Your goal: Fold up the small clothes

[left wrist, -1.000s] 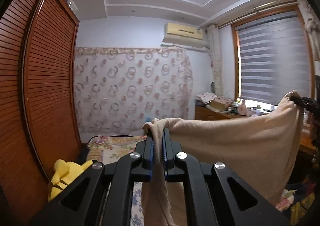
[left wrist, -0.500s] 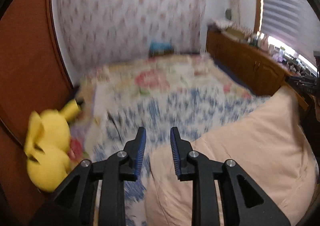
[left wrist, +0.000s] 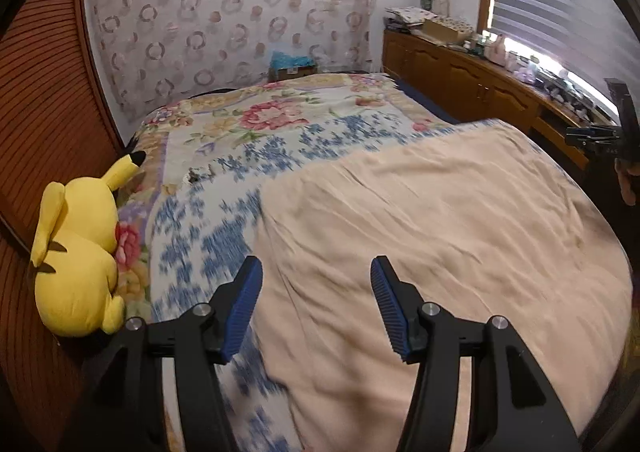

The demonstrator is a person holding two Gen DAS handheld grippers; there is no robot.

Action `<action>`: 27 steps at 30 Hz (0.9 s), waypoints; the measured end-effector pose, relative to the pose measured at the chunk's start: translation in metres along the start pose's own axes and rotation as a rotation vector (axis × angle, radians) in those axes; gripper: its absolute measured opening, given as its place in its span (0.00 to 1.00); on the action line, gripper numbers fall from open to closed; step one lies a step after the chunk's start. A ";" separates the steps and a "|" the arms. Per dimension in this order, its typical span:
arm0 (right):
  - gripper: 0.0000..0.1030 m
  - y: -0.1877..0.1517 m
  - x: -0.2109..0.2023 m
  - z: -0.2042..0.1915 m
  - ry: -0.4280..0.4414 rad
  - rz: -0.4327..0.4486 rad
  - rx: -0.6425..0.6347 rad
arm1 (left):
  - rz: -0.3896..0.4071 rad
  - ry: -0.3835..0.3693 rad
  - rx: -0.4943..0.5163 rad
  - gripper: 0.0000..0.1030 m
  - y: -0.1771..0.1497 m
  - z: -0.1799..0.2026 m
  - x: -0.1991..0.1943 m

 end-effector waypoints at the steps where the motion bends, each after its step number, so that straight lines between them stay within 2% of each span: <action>1: 0.42 -0.009 -0.002 -0.003 0.012 -0.003 -0.002 | -0.002 -0.001 0.005 0.54 -0.004 0.003 -0.002; 6: 0.42 -0.048 -0.004 -0.015 0.063 -0.030 -0.002 | -0.055 0.002 0.020 0.54 -0.034 0.015 0.007; 11: 0.42 -0.064 0.005 -0.032 0.151 -0.037 0.041 | -0.074 -0.009 -0.017 0.54 -0.059 0.020 0.012; 14: 0.42 -0.073 0.015 -0.044 0.171 -0.049 0.043 | -0.085 0.000 -0.024 0.54 -0.069 0.020 0.014; 23: 0.42 -0.066 0.037 -0.053 0.177 -0.056 0.095 | -0.079 0.018 -0.076 0.54 -0.074 0.006 0.016; 27: 0.42 -0.068 0.044 -0.056 0.113 -0.059 0.075 | -0.092 0.028 -0.087 0.54 -0.078 0.000 0.022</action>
Point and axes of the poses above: each gripper's, at about its wrist camera, not at the fingertips, and x roughly the way its jaws point, z to its right, y to its top, the point moved 9 cm from there along x, roughly the way its jaws point, and after that the axes turned 10 degrees about -z, right-handed, at the moved point
